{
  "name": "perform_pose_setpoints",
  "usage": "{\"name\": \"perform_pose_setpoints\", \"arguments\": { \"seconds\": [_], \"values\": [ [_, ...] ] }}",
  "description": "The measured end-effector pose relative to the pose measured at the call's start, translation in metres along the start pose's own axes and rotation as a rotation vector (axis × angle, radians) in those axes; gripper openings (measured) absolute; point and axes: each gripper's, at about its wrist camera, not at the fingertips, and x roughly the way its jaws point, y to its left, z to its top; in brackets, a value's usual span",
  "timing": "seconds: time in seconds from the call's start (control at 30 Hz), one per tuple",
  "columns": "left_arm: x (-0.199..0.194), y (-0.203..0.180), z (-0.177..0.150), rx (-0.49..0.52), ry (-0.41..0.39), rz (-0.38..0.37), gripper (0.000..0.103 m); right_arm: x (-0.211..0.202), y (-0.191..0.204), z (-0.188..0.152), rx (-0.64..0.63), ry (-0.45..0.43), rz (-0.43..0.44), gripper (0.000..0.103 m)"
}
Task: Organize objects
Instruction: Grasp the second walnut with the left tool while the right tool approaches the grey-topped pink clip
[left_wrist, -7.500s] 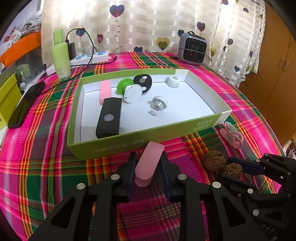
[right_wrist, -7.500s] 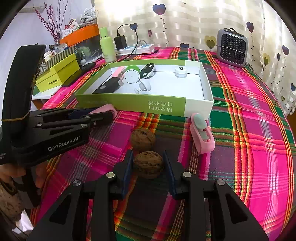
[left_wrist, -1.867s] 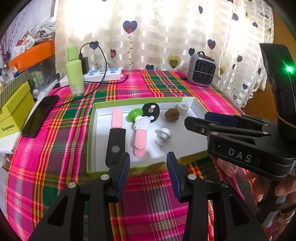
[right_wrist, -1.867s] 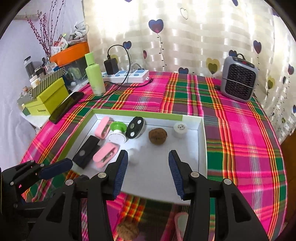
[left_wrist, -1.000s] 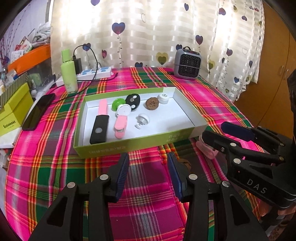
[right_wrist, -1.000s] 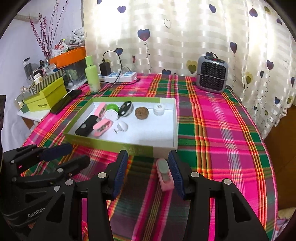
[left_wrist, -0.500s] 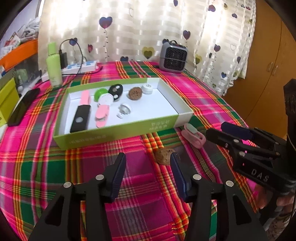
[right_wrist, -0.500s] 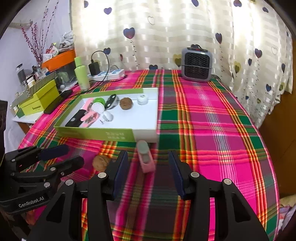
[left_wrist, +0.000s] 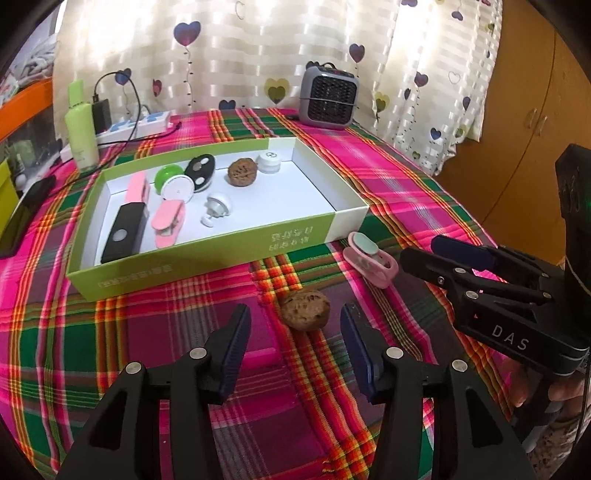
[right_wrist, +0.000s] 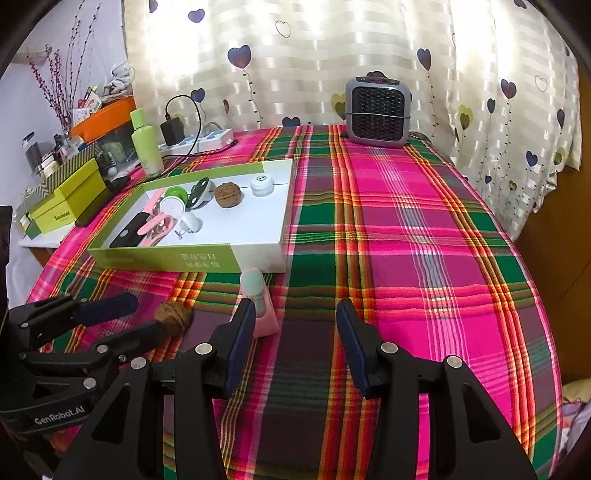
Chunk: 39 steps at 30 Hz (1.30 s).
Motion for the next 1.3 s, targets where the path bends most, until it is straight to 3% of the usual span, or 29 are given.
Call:
{"name": "perform_pose_setpoints", "arguments": {
  "seconds": [0.53, 0.8, 0.93, 1.3],
  "values": [
    [0.018, -0.005, 0.002, 0.025, 0.026, 0.073, 0.049, 0.008, -0.002, -0.001, -0.011, 0.029, 0.02, 0.047],
    [0.02, -0.004, 0.002, 0.019, 0.021, 0.068, 0.048, 0.013, 0.001, 0.0, -0.021, 0.046, 0.049, 0.047],
    [0.02, -0.002, 0.003, 0.01, 0.019, 0.063, 0.035, 0.018, 0.003, 0.001, -0.034, 0.063, 0.057, 0.047],
    [0.019, 0.005, 0.003, -0.013, 0.015, 0.043, 0.029, 0.03, 0.009, 0.004, -0.068, 0.103, 0.068, 0.047]
  ]
}}
